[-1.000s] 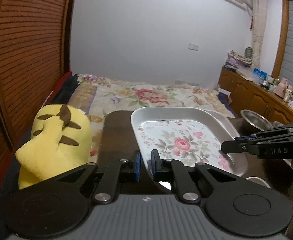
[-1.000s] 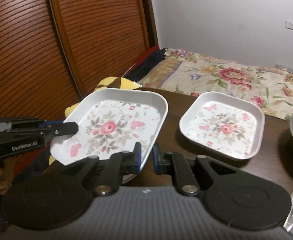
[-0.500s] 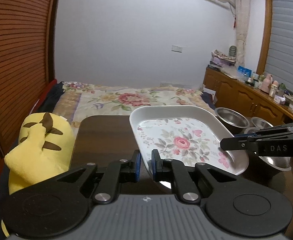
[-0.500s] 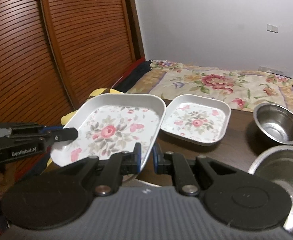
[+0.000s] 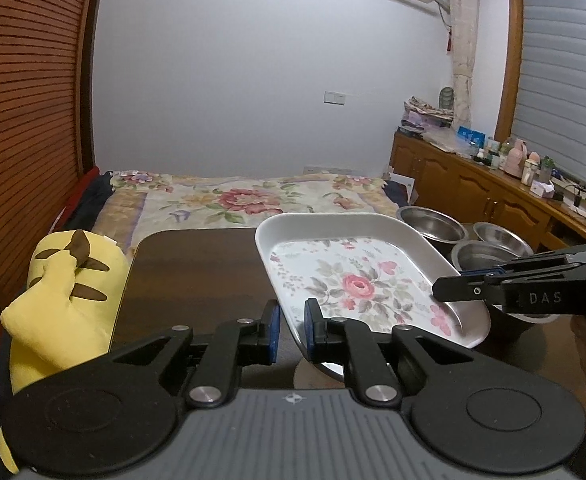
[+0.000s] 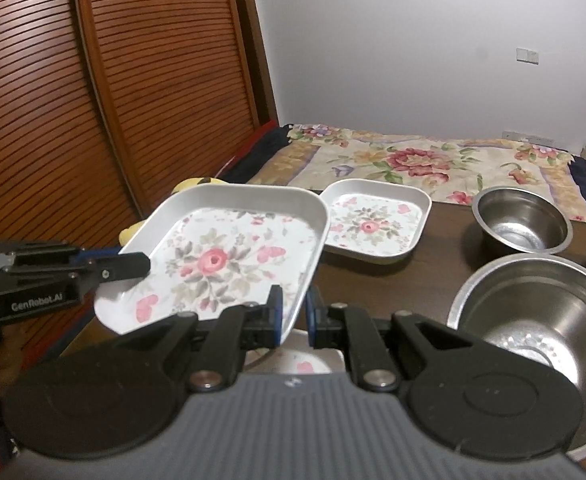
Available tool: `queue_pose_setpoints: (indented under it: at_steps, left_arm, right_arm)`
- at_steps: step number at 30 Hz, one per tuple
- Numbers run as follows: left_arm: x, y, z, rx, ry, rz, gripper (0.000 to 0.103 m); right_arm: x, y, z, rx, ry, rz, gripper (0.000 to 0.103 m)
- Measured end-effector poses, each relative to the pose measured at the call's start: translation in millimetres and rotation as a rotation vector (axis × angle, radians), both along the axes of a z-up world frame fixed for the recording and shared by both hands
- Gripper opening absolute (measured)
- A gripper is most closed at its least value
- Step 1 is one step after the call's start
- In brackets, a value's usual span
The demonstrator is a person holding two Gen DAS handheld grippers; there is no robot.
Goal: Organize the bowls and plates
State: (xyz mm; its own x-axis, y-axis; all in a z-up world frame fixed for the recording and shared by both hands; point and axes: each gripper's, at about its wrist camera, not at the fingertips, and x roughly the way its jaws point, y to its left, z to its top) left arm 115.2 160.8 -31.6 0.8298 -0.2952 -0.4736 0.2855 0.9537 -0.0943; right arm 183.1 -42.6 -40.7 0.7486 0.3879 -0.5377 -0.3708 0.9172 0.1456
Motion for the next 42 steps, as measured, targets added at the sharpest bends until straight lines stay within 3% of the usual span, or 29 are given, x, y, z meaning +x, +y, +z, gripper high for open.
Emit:
queue_pose_setpoints:
  at_steps: [10,34,42]
  left_arm:
    - [-9.5,-6.7,-4.9,0.004,0.012,-0.01,0.014]
    - [-28.2,-17.4,-47.1,0.014,0.101,-0.032,0.015]
    - [-34.5,-19.0,-56.3,0.029,0.11,-0.018,0.015]
  right_arm:
    - [-12.5,-8.8,-1.5,0.01,-0.011,-0.005,0.014]
    - [-35.6,-24.3,-42.2,0.045,0.048,-0.049,0.014]
    - [-49.2,-22.7,-51.4,0.034,0.018,-0.054,0.014]
